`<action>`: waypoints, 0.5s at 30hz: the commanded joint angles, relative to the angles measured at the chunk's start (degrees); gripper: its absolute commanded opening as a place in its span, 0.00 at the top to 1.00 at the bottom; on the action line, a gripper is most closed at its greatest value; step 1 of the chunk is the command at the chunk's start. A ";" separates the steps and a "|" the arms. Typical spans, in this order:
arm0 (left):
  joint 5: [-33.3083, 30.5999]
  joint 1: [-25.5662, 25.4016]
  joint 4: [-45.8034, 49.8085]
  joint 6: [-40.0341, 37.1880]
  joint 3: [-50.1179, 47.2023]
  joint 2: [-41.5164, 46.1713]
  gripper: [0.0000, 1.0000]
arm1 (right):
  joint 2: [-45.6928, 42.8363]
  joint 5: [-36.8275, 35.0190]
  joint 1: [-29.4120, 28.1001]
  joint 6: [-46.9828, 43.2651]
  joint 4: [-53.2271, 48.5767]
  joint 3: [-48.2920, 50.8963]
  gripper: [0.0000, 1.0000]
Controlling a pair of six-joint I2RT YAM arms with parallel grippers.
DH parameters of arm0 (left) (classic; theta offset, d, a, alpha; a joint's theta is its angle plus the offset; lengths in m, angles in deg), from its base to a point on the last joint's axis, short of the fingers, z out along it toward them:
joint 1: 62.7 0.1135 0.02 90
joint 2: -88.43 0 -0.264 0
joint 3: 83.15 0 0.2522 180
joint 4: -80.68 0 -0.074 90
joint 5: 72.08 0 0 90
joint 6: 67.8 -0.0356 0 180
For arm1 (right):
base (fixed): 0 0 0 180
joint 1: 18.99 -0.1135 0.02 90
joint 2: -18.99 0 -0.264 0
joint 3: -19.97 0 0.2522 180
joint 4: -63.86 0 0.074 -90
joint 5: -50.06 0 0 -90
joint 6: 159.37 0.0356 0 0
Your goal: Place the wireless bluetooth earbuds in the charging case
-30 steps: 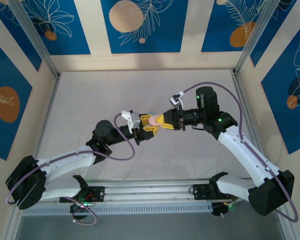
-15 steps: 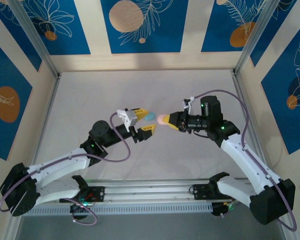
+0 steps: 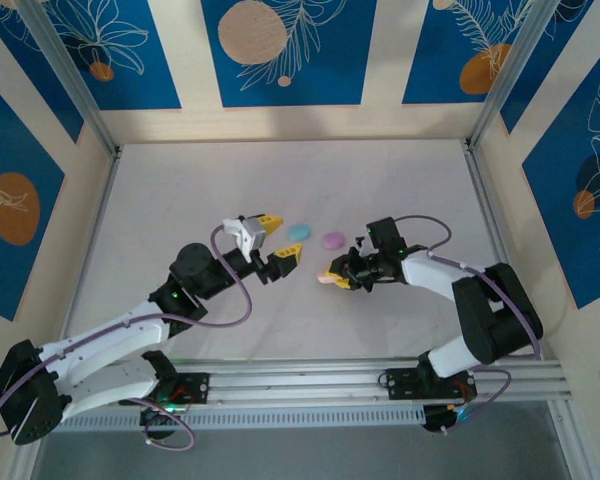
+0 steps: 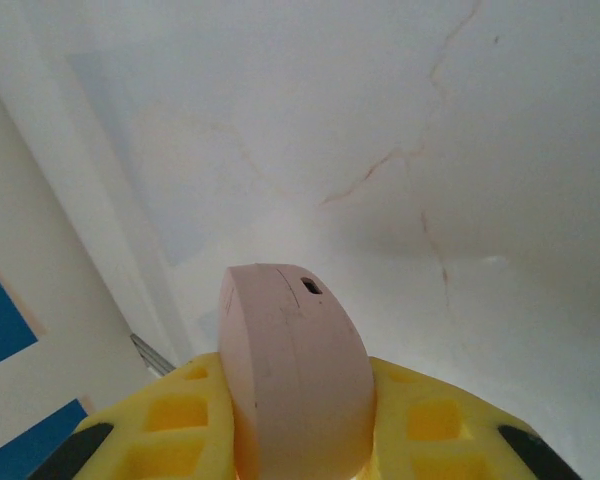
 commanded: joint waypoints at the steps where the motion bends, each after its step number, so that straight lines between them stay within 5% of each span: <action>1: -1.32 -0.50 0.64 -0.64 -0.68 1.56 0.28 | 3.80 -1.51 -0.26 -0.85 3.72 -2.59 0.83; 7: -1.88 -0.50 1.68 -0.93 -0.51 1.87 0.27 | 10.78 0.62 -0.85 -1.16 3.68 -6.32 0.77; 15: -4.36 -0.44 2.16 -1.60 -1.08 2.20 0.25 | 5.96 -9.92 -0.62 -2.64 -8.03 -5.99 0.44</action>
